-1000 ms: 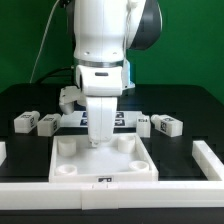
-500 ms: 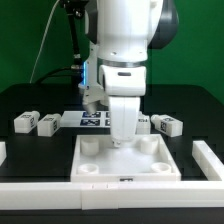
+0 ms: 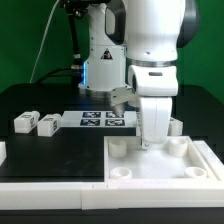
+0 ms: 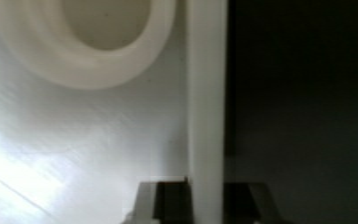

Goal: Assemble one leg

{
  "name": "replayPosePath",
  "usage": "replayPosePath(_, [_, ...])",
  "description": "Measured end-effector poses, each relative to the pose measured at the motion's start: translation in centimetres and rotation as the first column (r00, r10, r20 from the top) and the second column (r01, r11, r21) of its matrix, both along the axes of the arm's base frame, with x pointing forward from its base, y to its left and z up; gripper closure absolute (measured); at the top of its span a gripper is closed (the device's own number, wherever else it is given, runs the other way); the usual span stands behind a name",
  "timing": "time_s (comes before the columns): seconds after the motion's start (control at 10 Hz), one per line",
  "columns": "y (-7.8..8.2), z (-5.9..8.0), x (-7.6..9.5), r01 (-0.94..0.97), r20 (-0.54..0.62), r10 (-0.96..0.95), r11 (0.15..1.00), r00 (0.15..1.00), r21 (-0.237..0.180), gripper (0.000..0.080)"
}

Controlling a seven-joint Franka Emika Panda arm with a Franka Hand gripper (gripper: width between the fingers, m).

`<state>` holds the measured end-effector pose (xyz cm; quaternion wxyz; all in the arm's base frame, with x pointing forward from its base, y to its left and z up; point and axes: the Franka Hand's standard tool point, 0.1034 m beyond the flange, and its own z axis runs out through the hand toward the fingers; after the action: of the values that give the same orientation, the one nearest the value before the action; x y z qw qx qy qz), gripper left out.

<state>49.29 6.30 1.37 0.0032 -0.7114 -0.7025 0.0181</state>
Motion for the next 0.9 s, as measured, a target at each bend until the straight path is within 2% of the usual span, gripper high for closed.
replayPosePath(0.3, [0.20,0.00,-0.12,0.028,-0.013,-0.028,1.000,1.000,-0.007,0.0739])
replayPosePath(0.4, [0.16,0.00,-0.12,0.029,-0.014,-0.029,1.000,0.999,-0.007,0.0647])
replayPosePath(0.5, [0.14,0.00,-0.12,0.029,-0.014,-0.029,1.000,0.999,-0.007,0.0470])
replayPosePath(0.6, [0.12,0.00,-0.12,0.030,-0.014,-0.030,1.000,0.999,-0.007,0.0470])
replayPosePath(0.7, [0.09,-0.01,-0.11,0.030,-0.014,-0.030,1.000,0.999,-0.007,0.0286])
replayPosePath(0.8, [0.08,-0.01,-0.11,0.031,-0.014,-0.031,1.000,0.999,-0.007,0.0193])
replayPosePath(0.9, [0.07,-0.01,-0.11,0.031,-0.014,-0.031,1.000,0.999,-0.007,0.0193])
